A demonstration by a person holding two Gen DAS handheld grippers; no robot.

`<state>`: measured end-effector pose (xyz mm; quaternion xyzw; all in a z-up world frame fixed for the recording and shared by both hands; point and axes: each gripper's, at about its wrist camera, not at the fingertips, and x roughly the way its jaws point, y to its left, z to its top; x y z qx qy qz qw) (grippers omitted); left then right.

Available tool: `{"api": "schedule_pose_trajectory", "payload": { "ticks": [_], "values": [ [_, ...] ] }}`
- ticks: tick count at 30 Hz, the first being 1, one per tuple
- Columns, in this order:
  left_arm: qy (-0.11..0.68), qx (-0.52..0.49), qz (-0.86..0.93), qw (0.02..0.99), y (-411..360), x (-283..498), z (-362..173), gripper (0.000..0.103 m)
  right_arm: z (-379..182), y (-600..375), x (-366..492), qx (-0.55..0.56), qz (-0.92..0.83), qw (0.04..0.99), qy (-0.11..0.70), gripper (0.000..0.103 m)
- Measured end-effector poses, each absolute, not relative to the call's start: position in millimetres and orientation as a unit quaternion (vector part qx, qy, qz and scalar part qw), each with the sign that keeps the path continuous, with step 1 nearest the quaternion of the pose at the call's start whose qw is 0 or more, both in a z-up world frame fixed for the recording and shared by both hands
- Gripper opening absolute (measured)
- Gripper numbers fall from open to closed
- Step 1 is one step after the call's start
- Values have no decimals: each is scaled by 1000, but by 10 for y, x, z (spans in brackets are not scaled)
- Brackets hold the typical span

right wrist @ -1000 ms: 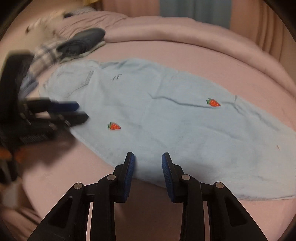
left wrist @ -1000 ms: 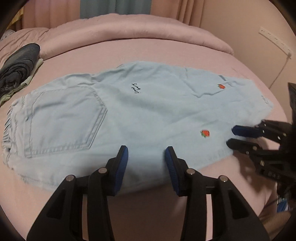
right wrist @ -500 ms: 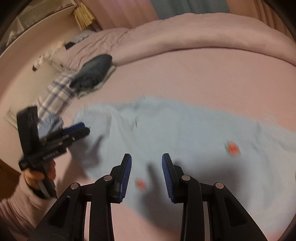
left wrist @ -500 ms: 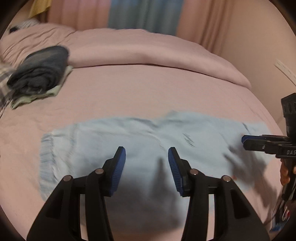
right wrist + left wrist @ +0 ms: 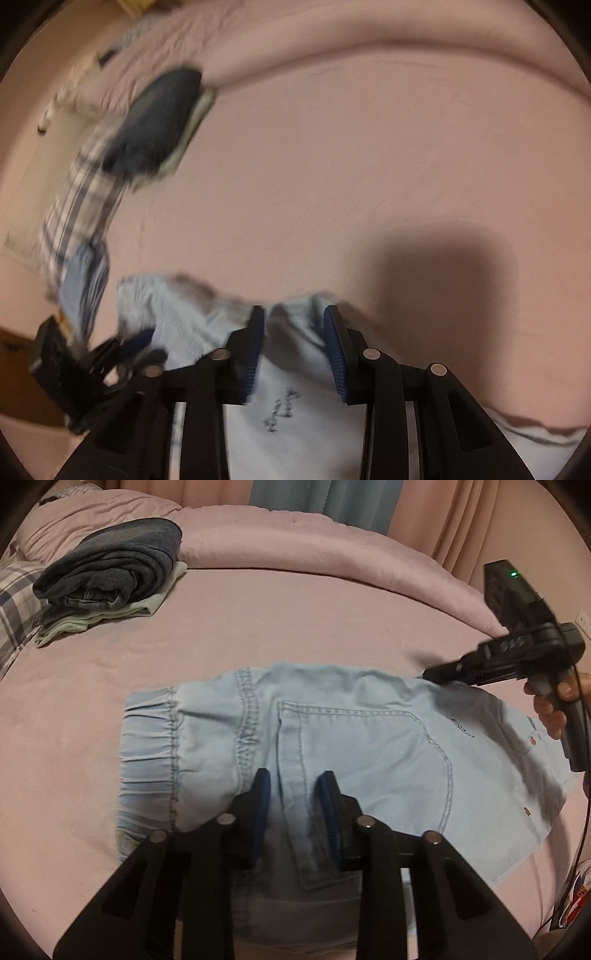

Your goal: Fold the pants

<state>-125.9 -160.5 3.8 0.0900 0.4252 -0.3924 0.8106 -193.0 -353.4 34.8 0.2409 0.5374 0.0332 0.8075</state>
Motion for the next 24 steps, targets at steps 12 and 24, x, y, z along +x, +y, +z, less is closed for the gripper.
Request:
{"api": "schedule_pose_trajectory", "payload": {
  "ticks": [12,24],
  "values": [
    [414,96,-390,817,-1603,-1262,20,25,584,-3657,-1973,228,-42,847,478,6],
    [423,96,-380,817,-1622,-1264,22,25,292,-3366,-2390,157,-64,848,502,8]
  ]
}}
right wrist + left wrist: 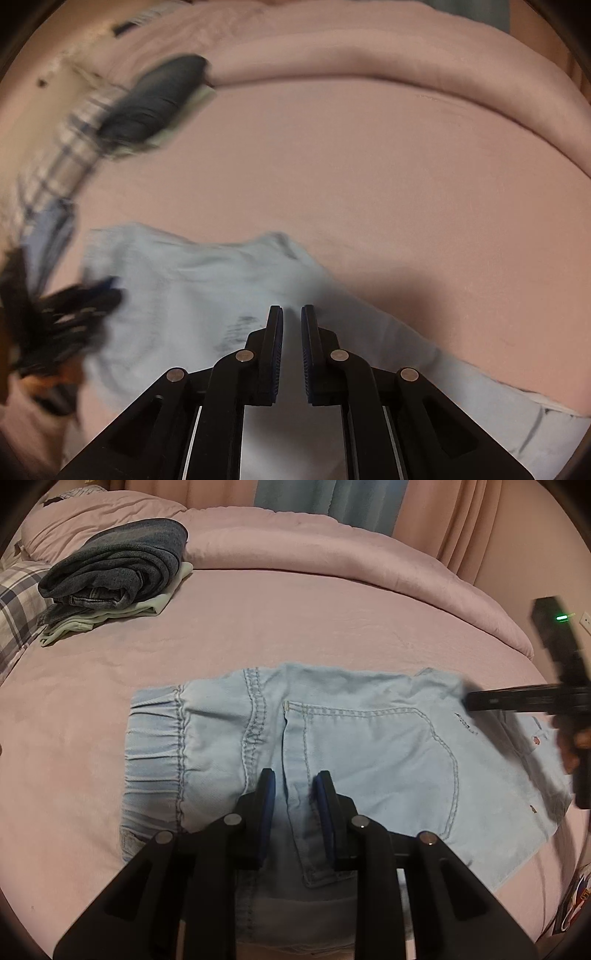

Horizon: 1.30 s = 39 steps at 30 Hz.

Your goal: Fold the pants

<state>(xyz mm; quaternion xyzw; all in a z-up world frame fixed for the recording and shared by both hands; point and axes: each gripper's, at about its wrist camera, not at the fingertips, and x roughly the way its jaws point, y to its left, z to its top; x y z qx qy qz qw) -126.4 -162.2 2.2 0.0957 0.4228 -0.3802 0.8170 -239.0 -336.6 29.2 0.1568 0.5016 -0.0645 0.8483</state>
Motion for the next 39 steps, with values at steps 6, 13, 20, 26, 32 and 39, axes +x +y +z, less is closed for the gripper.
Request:
{"api": "schedule_pose_trajectory", "payload": {
  "ticks": [6,13,20,26,32,39],
  "values": [
    [426,100,-375,817,-1643,-1259,23,25,327,-3553,-2404,249,-105,854,445,9],
    [431,104,-365,819,-1792,-1522,268,53,541,-3038,-3247,183,-87,878,433,37],
    [392,166,-476,769,-2355,-2419,262,56,411,-3019,-4004,139,-174,875,430,37],
    [398,192,-469,765,-2355,-2508,-20,57,216,-3246,-4649,187,-184,866,426,37],
    [416,205,-454,761,-2301,-2484,26,58,272,-3843,-5537,326,-232,849,344,38],
    [418,191,-488,742,-2841,-2825,233,59,444,-4577,-6111,357,-334,837,248,43]
  ]
}}
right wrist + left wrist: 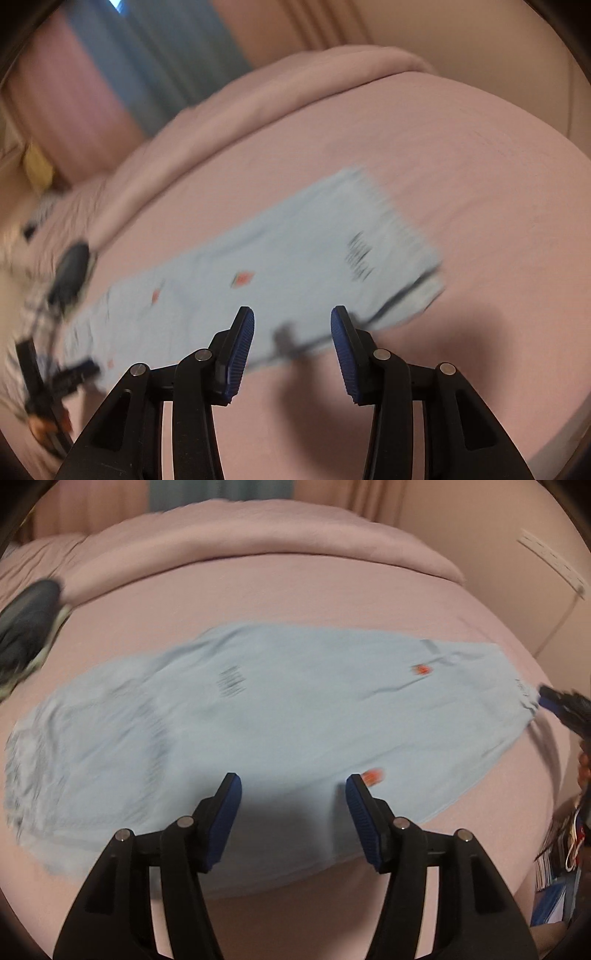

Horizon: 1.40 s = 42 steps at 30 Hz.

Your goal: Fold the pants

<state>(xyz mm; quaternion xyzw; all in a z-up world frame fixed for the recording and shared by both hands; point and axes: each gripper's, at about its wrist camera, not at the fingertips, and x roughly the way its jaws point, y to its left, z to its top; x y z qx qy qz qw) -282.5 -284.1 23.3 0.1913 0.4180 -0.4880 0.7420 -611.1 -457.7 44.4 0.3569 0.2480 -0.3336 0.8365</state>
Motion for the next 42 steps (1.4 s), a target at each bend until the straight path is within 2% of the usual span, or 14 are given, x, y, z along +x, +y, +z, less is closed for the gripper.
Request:
{"api": "schedule_pose_trajectory", "payload": {
  "ticks": [3,7,9,12,13,15,16,23,29,31,32,33,38,42],
  "values": [
    [421,182,-522,719,-3179,-3013,232,59,411,-4823,-6035,366,-318,845,225,44],
    [454,189,-509,706,-3469,-3080,-6,61,82,-4963,-5966,397,-317,820,263,43],
    [437,197,-514,712,-3473,-3127,-30,64,-16,-5049,-6103,422,-304,819,243,23],
    [439,210,-508,711,-3462,-3137,-8,64,75,-5030,-6385,451,-308,810,212,19],
    [442,210,-504,712,-3457,-3133,10,65,128,-4994,-6479,454,-311,810,202,22],
    [447,203,-496,717,-3446,-3110,55,66,199,-4911,-6631,454,-327,808,187,58],
    [449,196,-495,718,-3452,-3105,66,66,206,-4878,-6653,460,-325,805,184,61],
    [477,96,-540,687,-3672,-3204,206,66,-68,-4897,-6462,516,-290,783,192,62],
    [530,7,-573,625,-4163,-3323,242,66,-94,-5100,-6182,522,-307,781,149,61],
    [539,-3,-582,609,-4334,-3379,265,66,-56,-5106,-6214,517,-305,784,155,46],
    [543,-7,-582,605,-4409,-3386,273,66,-80,-5142,-6236,523,-299,783,158,27],
    [553,-15,-577,601,-4427,-3393,256,66,-114,-5162,-6211,535,-294,777,157,18],
    [623,-50,-540,564,-4462,-3241,-75,60,-57,-5131,-6324,516,-301,784,166,18],
    [626,-52,-542,558,-4473,-3208,-94,54,-43,-5155,-6295,515,-311,776,189,18]
  ]
}}
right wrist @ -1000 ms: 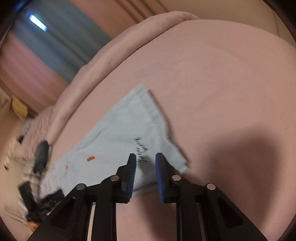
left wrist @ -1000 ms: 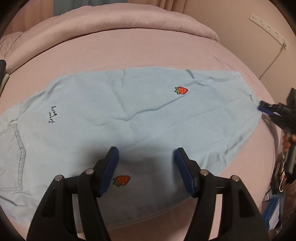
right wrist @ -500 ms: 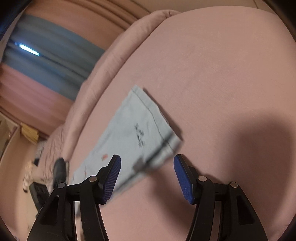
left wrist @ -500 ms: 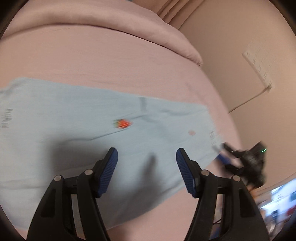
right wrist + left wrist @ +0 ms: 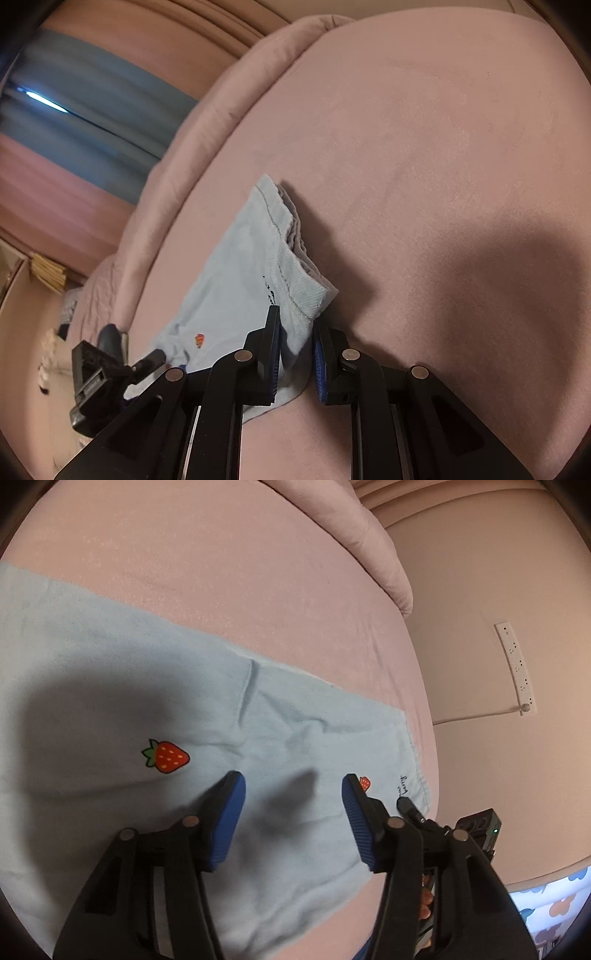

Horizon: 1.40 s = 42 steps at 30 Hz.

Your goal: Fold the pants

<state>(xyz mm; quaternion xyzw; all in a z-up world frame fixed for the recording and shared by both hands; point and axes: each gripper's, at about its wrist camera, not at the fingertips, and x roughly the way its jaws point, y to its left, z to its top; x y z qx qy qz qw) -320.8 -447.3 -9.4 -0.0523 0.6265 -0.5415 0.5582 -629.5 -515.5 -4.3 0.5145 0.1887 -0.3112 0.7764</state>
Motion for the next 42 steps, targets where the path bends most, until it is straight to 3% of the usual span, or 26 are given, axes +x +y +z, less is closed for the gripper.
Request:
{"api": "schedule_pose_trajectory", "payload": {
  "ticks": [4,6,8,12,14,16,21,22,23,24,25,28,31,34,38,40,41,42],
  "values": [
    [639,-72,-541,542,-4432,-3138,-79,56,302,-5034,-6120,456,-325,805,196,18],
    [645,-97,-539,533,-4374,-3068,-66,63,547,-4903,-5981,411,-327,827,201,18],
    [643,-119,-542,529,-4277,-3041,-3,80,727,-4760,-5871,366,-326,847,207,18],
    [622,-163,-581,500,-4104,-3013,260,84,988,-4326,-5500,266,-308,884,231,18],
    [614,-185,-595,485,-4044,-2989,349,92,1030,-4059,-5320,219,-284,902,242,18],
    [616,-194,-596,476,-4065,-2962,375,96,1022,-3829,-5131,181,-262,913,256,8],
    [630,-201,-576,480,-4096,-2898,283,96,857,-3854,-5164,232,-258,898,269,5],
    [631,-200,-578,476,-4070,-2886,244,96,830,-3909,-5273,257,-255,896,259,11],
    [633,-193,-577,479,-4061,-2881,197,96,793,-3979,-5421,281,-268,888,248,27],
    [639,-185,-571,482,-4054,-2881,135,96,767,-4031,-5563,294,-289,879,239,51],
    [647,-185,-563,480,-4053,-2871,51,96,750,-4069,-5683,300,-308,873,231,60],
    [654,-196,-555,476,-4017,-2873,-60,95,727,-4104,-5674,267,-335,866,258,63],
    [649,-198,-561,474,-3970,-2862,-22,95,759,-3917,-5334,153,-358,864,319,63],
    [646,-204,-561,475,-3945,-2833,-26,95,587,-3742,-4873,0,-381,832,403,63],
    [648,-207,-559,475,-3941,-2812,-41,95,295,-3848,-4551,-96,-406,789,451,61],
    [647,-206,-560,475,-3954,-2819,-30,95,217,-4037,-4504,-88,-412,777,468,42],
    [646,-207,-561,475,-3942,-2812,-28,95,219,-4124,-4534,-66,-410,779,470,22],
    [646,-207,-561,474,-3934,-2804,-38,95,240,-4200,-4582,-45,-411,783,464,17]
  ]
}}
